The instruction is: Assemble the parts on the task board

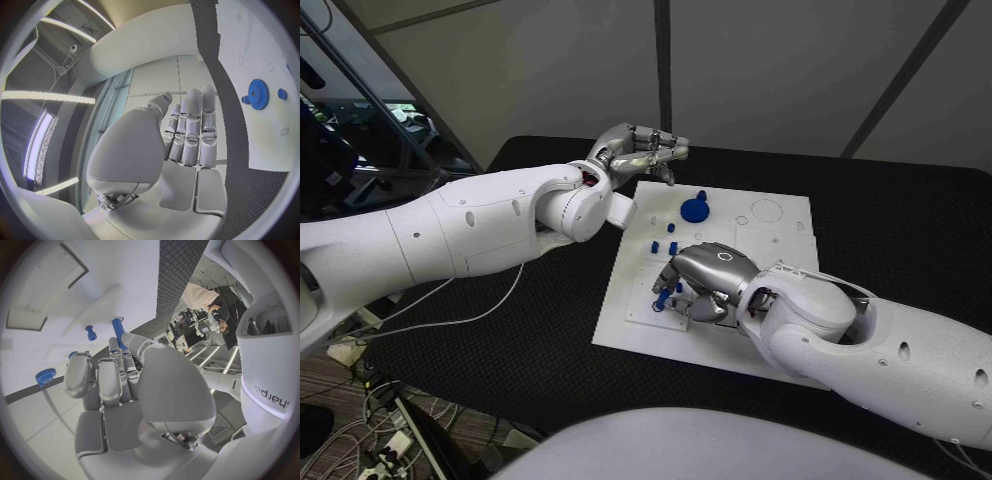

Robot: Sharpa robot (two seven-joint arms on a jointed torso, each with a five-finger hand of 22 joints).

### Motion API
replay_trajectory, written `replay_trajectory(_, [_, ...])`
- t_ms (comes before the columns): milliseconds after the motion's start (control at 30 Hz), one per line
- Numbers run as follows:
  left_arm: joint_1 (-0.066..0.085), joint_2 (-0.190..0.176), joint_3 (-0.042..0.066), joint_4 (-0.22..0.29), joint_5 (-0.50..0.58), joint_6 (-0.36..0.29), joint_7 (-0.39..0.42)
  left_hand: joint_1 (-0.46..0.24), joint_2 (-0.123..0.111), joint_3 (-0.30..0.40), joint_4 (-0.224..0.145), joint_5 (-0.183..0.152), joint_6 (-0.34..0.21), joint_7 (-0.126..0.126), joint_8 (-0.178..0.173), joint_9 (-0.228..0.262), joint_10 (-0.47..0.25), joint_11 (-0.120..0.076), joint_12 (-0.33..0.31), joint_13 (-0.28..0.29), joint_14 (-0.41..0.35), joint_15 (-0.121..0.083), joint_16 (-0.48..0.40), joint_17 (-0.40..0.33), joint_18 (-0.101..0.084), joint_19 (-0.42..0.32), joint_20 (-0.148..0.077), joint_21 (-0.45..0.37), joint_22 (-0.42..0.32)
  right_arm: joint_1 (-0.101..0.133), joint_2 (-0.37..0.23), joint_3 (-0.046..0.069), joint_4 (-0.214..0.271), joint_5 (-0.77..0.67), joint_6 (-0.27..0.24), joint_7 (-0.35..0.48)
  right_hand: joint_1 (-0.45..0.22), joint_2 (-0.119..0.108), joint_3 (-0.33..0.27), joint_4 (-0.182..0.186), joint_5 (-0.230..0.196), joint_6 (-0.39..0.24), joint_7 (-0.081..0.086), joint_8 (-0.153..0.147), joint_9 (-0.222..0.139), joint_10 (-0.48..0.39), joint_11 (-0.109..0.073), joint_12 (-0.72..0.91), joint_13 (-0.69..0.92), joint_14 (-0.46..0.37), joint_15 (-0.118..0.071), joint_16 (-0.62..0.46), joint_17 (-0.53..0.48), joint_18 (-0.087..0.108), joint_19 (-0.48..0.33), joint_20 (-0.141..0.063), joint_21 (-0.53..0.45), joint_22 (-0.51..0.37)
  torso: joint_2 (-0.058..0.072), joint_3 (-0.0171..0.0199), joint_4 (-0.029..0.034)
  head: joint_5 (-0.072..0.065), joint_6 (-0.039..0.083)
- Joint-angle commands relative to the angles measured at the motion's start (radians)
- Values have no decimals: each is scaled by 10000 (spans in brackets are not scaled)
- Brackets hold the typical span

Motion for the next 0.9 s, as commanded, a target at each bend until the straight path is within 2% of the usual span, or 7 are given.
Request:
replay_trajectory(33, [14, 3, 5, 12, 20, 128, 25, -98, -5, 57, -23, -23, -61, 16, 42, 7, -66, -24, 54, 11, -24, 33, -66, -9, -135, -61, 28, -50, -16, -43, 11, -37, -26, -163, 246, -42, -46, 17, 40, -44, 58, 49, 2, 48, 17, 91, 9, -50, 2, 233, -61, 50, 8, -188, 50, 28, 40, 12, 2, -6, 0, -3, -5])
replay_trajectory(167, [14, -2, 5, 20, 20, 129, 23, -98, -5, 57, -23, -23, -61, 16, 42, 7, -66, -24, 54, 11, -24, 33, -66, -9, -135, -61, 28, -50, -16, -70, 19, -37, 14, -230, 44, -28, -59, 23, 42, -55, 66, 65, -4, 52, 20, 102, 5, -55, 3, 235, -63, 61, 22, -189, 52, 29, 46, 20, 2, -3, 15, 2, -3])
replay_trajectory(400, [14, -20, 5, 25, 20, 124, 27, -98, -5, 57, -23, -23, -61, 16, 42, 7, -66, -24, 54, 11, -24, 33, -66, -9, -135, -61, 28, -50, -16, -113, -18, -37, 99, -365, -265, -72, -60, 24, 46, -69, 79, 70, -8, 52, 21, 107, 1, -59, 3, 234, -65, 60, 19, -188, 49, 28, 47, 21, -6, 0, 7, 25, -9])
replay_trajectory(900, [14, -15, 5, 23, 20, 137, 24, -98, -5, 57, -23, -23, -61, 16, 42, 7, -66, -24, 54, 11, -24, 33, -66, -9, -135, -61, 28, -50, -16, -127, 39, -37, 55, -445, -56, -226, -94, 9, 37, -94, 102, 96, -13, 56, 25, 131, -3, -68, 6, 236, -69, 77, 41, -196, 70, 27, 75, 60, 9, -4, 11, 18, -9])
